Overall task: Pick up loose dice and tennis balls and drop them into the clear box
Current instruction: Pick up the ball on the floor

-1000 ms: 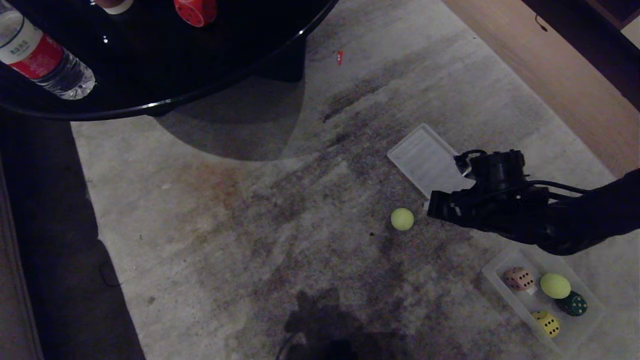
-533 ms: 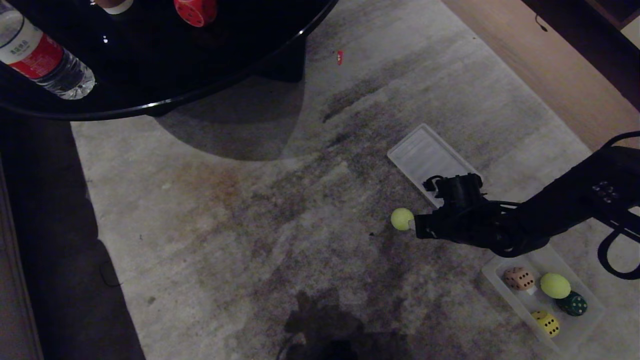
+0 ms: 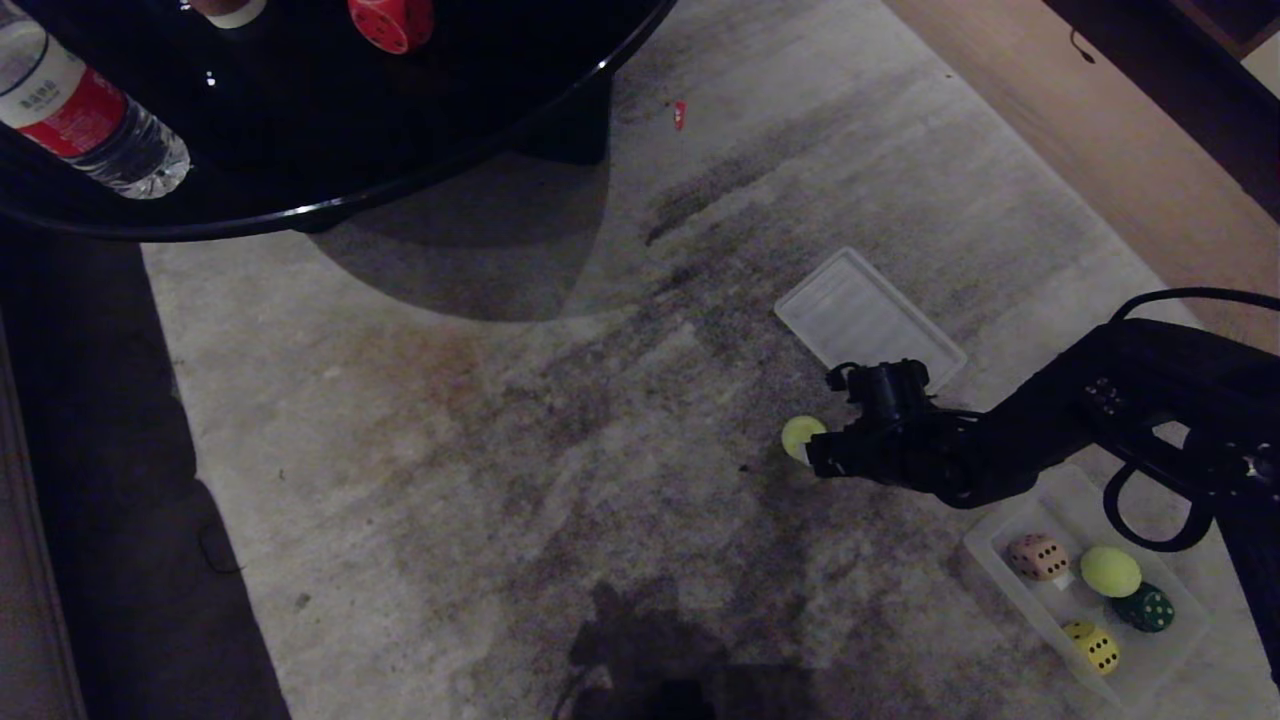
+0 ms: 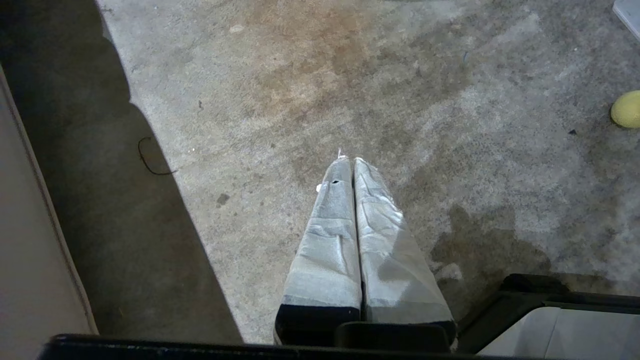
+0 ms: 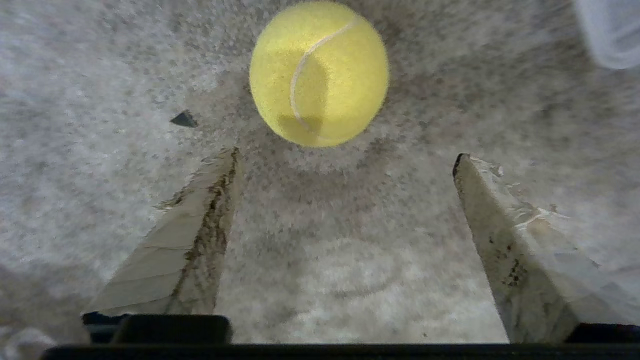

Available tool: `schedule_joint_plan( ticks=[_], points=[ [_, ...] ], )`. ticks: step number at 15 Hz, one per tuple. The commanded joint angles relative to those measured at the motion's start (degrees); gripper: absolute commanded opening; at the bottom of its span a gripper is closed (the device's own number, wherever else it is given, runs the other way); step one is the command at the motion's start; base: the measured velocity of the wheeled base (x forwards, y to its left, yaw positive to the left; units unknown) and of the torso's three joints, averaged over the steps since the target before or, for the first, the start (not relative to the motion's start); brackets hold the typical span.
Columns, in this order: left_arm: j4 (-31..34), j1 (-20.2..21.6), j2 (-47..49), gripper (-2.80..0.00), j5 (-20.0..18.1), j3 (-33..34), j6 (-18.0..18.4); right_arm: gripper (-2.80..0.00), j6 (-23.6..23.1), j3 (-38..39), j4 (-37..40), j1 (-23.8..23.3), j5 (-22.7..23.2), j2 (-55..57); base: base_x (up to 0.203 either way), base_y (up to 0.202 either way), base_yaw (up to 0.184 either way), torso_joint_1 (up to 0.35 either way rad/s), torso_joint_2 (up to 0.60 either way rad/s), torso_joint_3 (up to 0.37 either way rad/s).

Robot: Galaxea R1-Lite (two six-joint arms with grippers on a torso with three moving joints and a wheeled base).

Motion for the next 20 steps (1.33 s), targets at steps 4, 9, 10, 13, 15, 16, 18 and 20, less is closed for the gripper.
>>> schedule_joint_plan(
  ticks=[4, 9, 10, 13, 15, 16, 18, 20],
  points=[
    [0.00, 0.00, 0.08, -2.80, 0.03, 0.09, 0.02, 0.00, 0.07, -6.62, -0.35, 0.07, -0.19, 6.05, 0.000, 0.000, 0.000, 0.000, 0.00, 0.000],
    [0.00, 0.00, 0.08, -2.80, 0.03, 0.09, 0.01, 0.00, -0.03, -11.89, -0.29, 0.10, -0.42, 10.35, 0.000, 0.000, 0.000, 0.000, 0.00, 0.000],
    [0.00, 0.00, 0.08, -2.80, 0.03, 0.09, 0.02, 0.00, -0.03, -13.54, -0.27, 0.08, -1.59, 11.34, 0.000, 0.000, 0.000, 0.000, 0.00, 0.000],
    [0.00, 0.00, 0.08, -2.80, 0.03, 0.09, 0.01, -2.80, -0.02, -17.01, -0.26, 0.06, -3.87, 13.66, 0.000, 0.000, 0.000, 0.000, 0.00, 0.000],
    [0.00, 0.00, 0.08, -2.80, 0.03, 0.09, 0.02, -2.80, -0.02, -17.38, -0.26, 0.00, -4.06, 13.75, 0.000, 0.000, 0.000, 0.000, 0.00, 0.000],
    [0.00, 0.00, 0.08, -2.80, 0.03, 0.09, -0.06, -2.80, -0.02, -17.38, -0.26, -0.03, -4.15, 13.75, 0.000, 0.000, 0.000, 0.000, 0.00, 0.000],
    [0.00, 0.00, 0.08, -2.80, 0.03, 0.09, -0.06, -2.80, -0.02, -16.94, -0.17, 0.13, -4.66, 13.14, 0.000, 0.000, 0.000, 0.000, 0.00, 0.000],
    [0.00, 0.00, 0.08, -2.80, 0.03, 0.09, -0.07, -2.80, 0.12, -13.92, -0.22, 0.20, -5.84, 9.63, 0.000, 0.000, 0.000, 0.000, 0.00, 0.000]
  ],
)
